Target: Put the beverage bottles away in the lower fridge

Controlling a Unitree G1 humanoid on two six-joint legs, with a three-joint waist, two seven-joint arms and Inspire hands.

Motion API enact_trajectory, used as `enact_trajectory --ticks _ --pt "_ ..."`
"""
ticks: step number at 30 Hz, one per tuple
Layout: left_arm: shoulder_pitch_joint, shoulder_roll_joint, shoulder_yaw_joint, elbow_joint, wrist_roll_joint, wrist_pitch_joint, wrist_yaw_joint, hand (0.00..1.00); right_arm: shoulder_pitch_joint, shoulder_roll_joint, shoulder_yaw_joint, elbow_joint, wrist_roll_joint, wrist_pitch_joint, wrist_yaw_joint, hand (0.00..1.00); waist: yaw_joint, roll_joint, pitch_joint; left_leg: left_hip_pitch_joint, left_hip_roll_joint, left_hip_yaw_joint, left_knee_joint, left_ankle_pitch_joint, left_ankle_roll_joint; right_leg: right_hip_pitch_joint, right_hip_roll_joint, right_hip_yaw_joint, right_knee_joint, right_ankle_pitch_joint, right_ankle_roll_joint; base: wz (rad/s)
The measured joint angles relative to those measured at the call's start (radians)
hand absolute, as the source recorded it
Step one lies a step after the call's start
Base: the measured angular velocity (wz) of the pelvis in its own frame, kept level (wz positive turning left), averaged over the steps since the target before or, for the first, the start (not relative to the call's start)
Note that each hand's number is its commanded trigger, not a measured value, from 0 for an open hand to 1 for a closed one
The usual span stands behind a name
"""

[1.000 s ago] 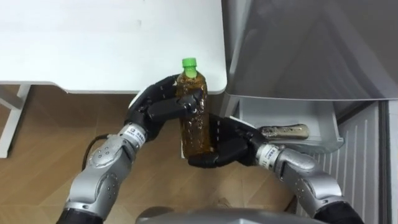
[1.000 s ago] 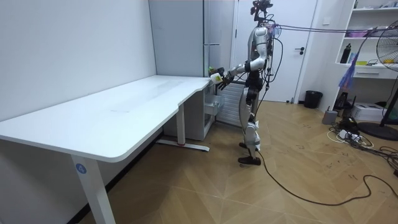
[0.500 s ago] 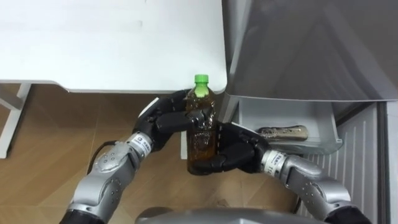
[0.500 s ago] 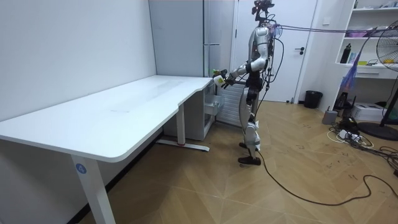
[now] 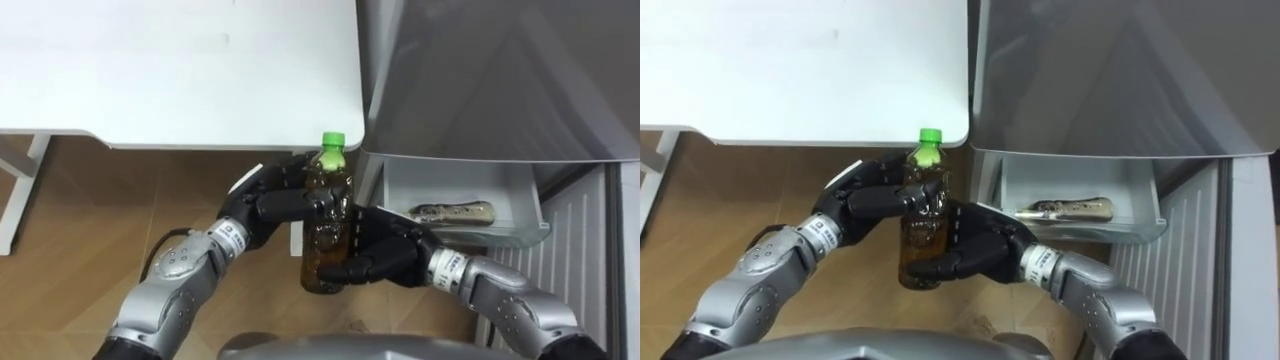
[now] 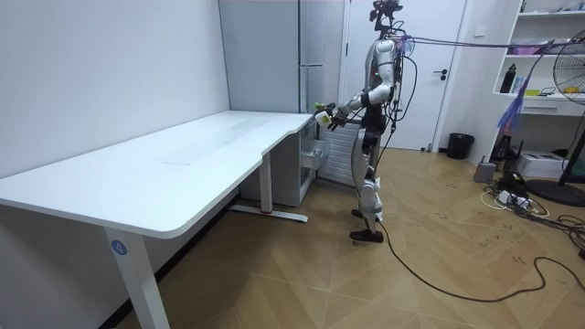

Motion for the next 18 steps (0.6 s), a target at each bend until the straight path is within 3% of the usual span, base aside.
enact_trajectory --ticks 3,7,9,14,18 --pt "0.000 0.005 -0.003 0.000 0.001 0.000 -0.006 1.00 0.008 -0.010 -0.007 0.000 -0.001 0.022 -0.007 1.00 0.000 -0.001 -0.0015 0.002 0.000 0.001 -0.002 -0.001 0.000 0.002 0.000 0.000 0.003 0.000 0.000 0.00" --pt "0.001 0.008 -0.003 0.000 0.004 0.012 -0.008 1.00 0.027 0.001 -0.022 0.018 -0.002 0.023 0.003 1.00 -0.002 -0.006 -0.0137 0.003 0.001 0.001 0.000 -0.001 0.000 0.005 0.000 -0.001 0.002 0.000 -0.001 0.00" --pt "0.001 0.009 -0.001 0.000 0.004 0.022 -0.007 1.00 0.031 0.009 -0.025 0.034 -0.002 0.016 0.009 1.00 -0.003 -0.008 -0.0155 0.005 0.001 0.001 0.000 -0.001 0.000 0.007 0.001 -0.001 0.000 0.000 -0.001 0.00" --pt "0.004 0.007 -0.009 0.000 0.003 0.032 -0.004 1.00 0.056 0.011 -0.040 0.047 -0.002 0.003 0.033 1.00 -0.001 -0.006 -0.0135 0.005 0.001 0.001 -0.002 -0.001 0.000 0.007 0.001 -0.001 -0.001 0.001 -0.001 0.00" --pt "0.004 0.005 -0.012 0.000 0.002 0.032 -0.007 1.00 0.060 0.011 -0.049 0.049 -0.002 0.007 0.041 1.00 -0.002 0.001 -0.0033 0.004 0.002 0.002 -0.008 -0.001 0.000 0.004 0.002 0.000 -0.002 0.001 -0.001 0.00"
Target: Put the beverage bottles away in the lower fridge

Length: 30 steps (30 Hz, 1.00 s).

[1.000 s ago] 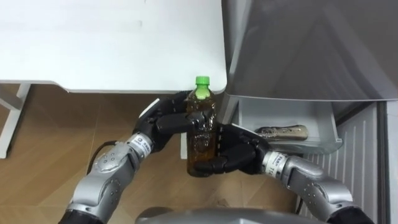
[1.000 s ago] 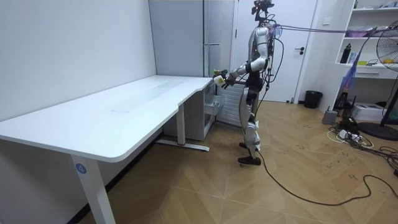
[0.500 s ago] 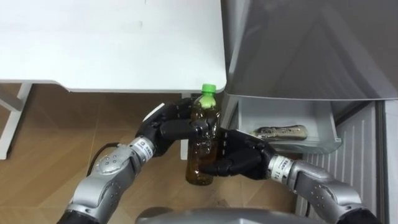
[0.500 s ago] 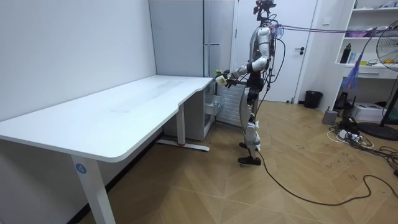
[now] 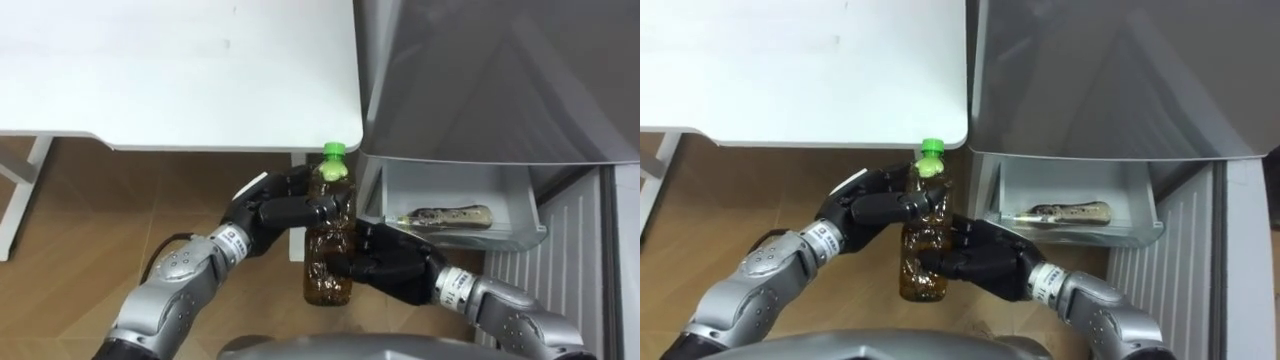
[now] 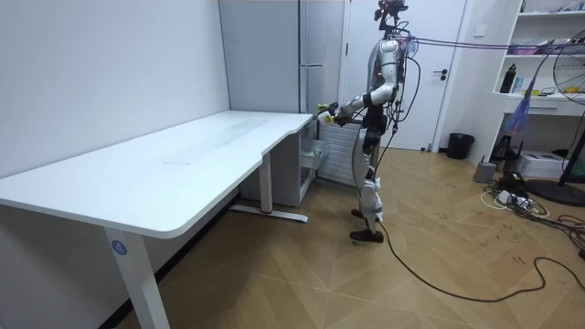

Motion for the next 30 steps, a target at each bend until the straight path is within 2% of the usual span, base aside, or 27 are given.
enact_trajectory --ticks 3,9,10,11,12,24,30 --pt "0.000 -0.002 0.000 0.000 0.000 0.000 0.000 1.00 0.000 0.000 -0.004 0.004 0.000 0.000 0.011 1.00 0.000 0.000 0.0042 -0.001 0.000 0.001 -0.003 0.000 0.000 -0.003 0.000 0.000 -0.001 0.000 0.000 0.00" --pt "0.000 -0.001 0.000 0.000 -0.003 0.000 -0.002 1.00 0.000 -0.003 -0.010 0.005 -0.006 0.000 0.018 1.00 0.000 -0.006 0.0005 -0.003 0.000 0.007 -0.007 0.000 0.000 -0.014 0.000 0.003 -0.001 0.000 0.000 -0.02" --pt "0.000 -0.002 0.000 0.000 -0.004 0.000 -0.002 0.86 0.000 -0.002 -0.012 0.005 -0.007 0.000 0.019 1.00 0.000 -0.006 0.0003 -0.002 0.000 0.008 -0.007 0.000 0.000 -0.014 0.000 0.003 -0.001 0.000 0.000 0.00" --pt "0.000 -0.002 0.000 0.000 -0.004 0.000 -0.002 0.04 0.000 -0.002 -0.013 0.005 -0.008 0.000 0.020 1.00 0.000 -0.006 0.0003 -0.001 0.000 0.008 -0.007 0.000 0.000 -0.014 0.000 0.003 -0.001 0.000 0.000 0.00" --pt "0.000 -0.003 0.000 0.000 -0.004 0.000 -0.002 0.00 0.000 -0.003 -0.014 0.005 -0.009 0.000 0.020 1.00 0.000 -0.006 0.0003 -0.001 0.000 0.009 -0.007 0.000 0.000 -0.014 0.000 0.003 -0.001 0.000 0.000 0.00" --pt "-0.001 -0.004 0.015 -0.015 -0.004 -0.003 -0.003 0.00 0.007 0.002 -0.042 0.028 -0.047 0.005 0.032 1.00 0.000 0.002 -0.0019 0.001 0.001 0.008 -0.007 0.000 0.000 -0.006 0.000 -0.001 -0.001 0.000 0.000 0.00" --pt "-0.001 -0.001 0.049 -0.095 0.004 -0.007 0.009 0.00 0.014 0.000 -0.062 0.029 -0.064 0.012 0.057 1.00 0.001 0.010 -0.0023 0.002 0.001 0.009 -0.002 0.000 0.000 -0.009 -0.001 -0.001 0.002 0.000 0.000 0.00"
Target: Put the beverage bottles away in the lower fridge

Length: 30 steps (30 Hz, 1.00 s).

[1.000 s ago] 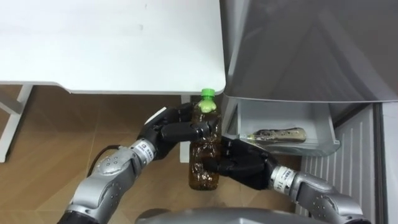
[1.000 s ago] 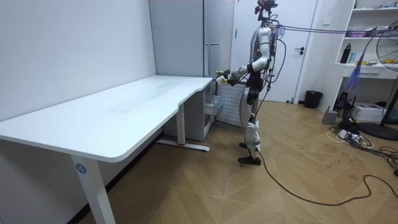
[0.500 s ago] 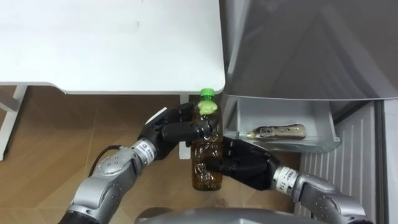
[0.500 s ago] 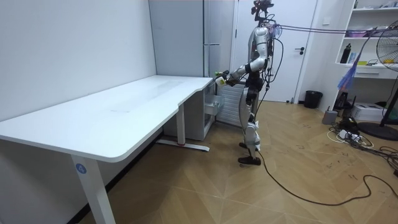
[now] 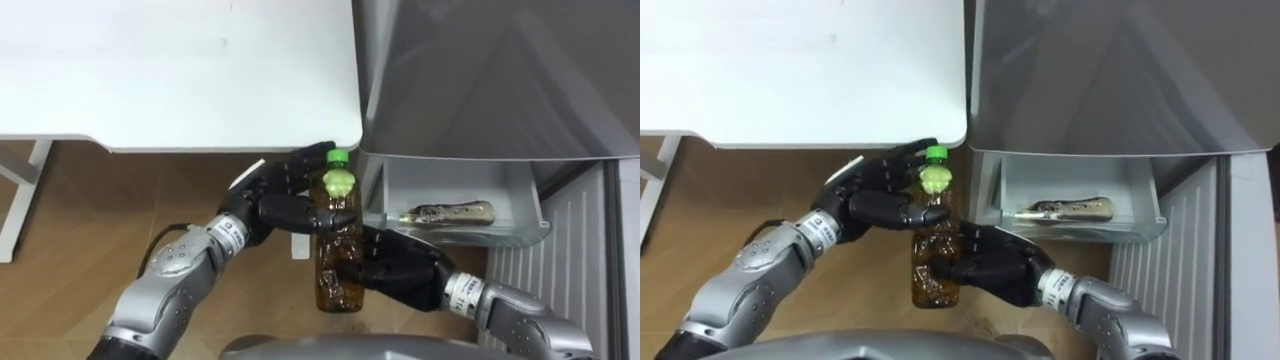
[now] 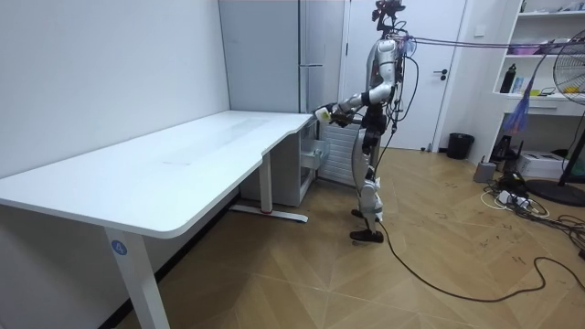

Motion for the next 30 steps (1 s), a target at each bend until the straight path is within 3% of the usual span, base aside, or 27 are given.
enact_trajectory --ticks 7,14,22,30 --pt "-0.005 -0.040 0.069 -0.070 -0.007 -0.067 0.017 0.00 0.012 -0.010 0.014 0.002 -0.083 0.025 0.000 1.00 0.007 -0.001 0.0041 0.001 0.000 0.002 0.000 0.000 0.000 0.000 -0.001 0.000 -0.001 0.000 0.000 0.00" --pt "-0.007 -0.049 0.109 -0.072 -0.008 -0.075 0.044 0.00 0.030 -0.013 0.018 0.002 -0.148 0.037 0.007 1.00 0.037 -0.007 0.0078 0.012 -0.001 0.004 -0.006 0.000 0.000 0.004 -0.001 0.003 -0.004 0.000 0.000 0.00" --pt "-0.007 -0.060 0.252 -0.117 -0.028 -0.123 0.110 0.00 0.045 -0.011 -0.024 0.066 -0.155 0.036 0.011 1.00 0.067 -0.010 0.0073 0.017 -0.002 0.006 -0.006 0.000 0.000 0.014 -0.001 0.004 -0.010 -0.001 0.001 0.00" --pt "-0.007 -0.060 0.282 -0.117 -0.026 -0.127 0.193 0.00 0.052 -0.013 -0.033 0.087 -0.160 0.037 0.011 1.00 0.080 -0.006 0.0061 0.023 -0.001 0.016 -0.006 0.000 0.000 0.013 0.000 0.021 -0.001 -0.001 0.001 -0.03"
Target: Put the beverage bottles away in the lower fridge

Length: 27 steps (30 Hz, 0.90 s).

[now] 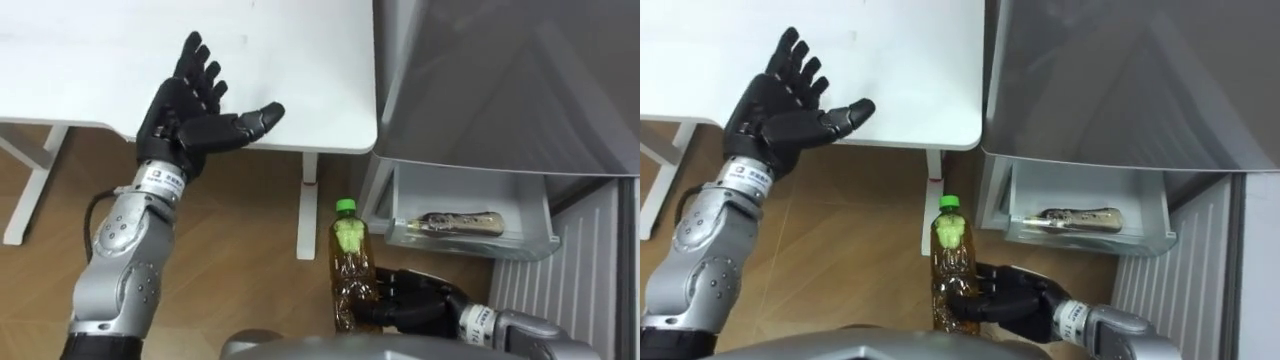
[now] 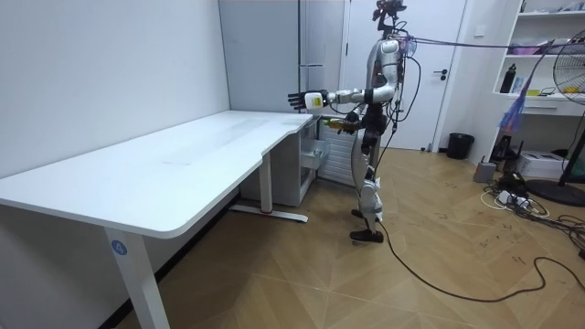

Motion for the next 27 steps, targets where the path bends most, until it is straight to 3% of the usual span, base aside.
enact_trajectory --ticks 6,10,14,19,27 --pt "0.004 -0.002 0.054 0.000 -0.004 -0.002 0.105 0.00 0.028 0.007 -0.064 -0.003 -0.046 0.001 -0.001 1.00 0.005 0.015 -0.0081 0.014 0.000 0.002 -0.006 0.000 0.000 0.008 0.002 0.000 -0.001 0.000 0.000 -0.01" --pt "0.037 -0.002 0.121 0.003 -0.019 -0.016 0.160 0.00 0.050 0.008 -0.114 -0.003 -0.074 0.000 -0.001 1.00 0.010 0.030 -0.0098 0.045 0.001 0.003 -0.023 0.000 0.000 0.034 0.006 0.000 -0.018 0.000 0.000 0.00" --pt "0.062 -0.003 0.179 0.018 -0.040 -0.017 0.179 0.00 0.055 0.014 -0.145 -0.004 -0.074 0.001 0.000 1.00 0.024 0.032 -0.0102 0.051 0.002 0.002 -0.024 0.000 0.000 0.049 0.007 -0.001 -0.020 -0.001 0.001 0.02" --pt "0.080 -0.003 0.254 0.097 -0.041 -0.017 0.227 0.00 0.055 0.022 -0.184 -0.057 -0.104 0.007 -0.001 1.00 0.033 0.028 -0.0096 0.063 0.000 -0.003 -0.024 0.000 0.000 0.057 0.004 -0.001 -0.020 -0.003 0.002 0.01" --pt "0.121 -0.003 0.258 0.298 -0.121 -0.016 0.293 0.00 0.077 0.040 -0.181 -0.051 -0.104 0.014 -0.035 1.00 0.054 0.024 -0.0107 0.068 -0.002 -0.007 -0.035 0.000 0.000 0.058 0.003 -0.008 -0.019 -0.006 0.004 0.02"
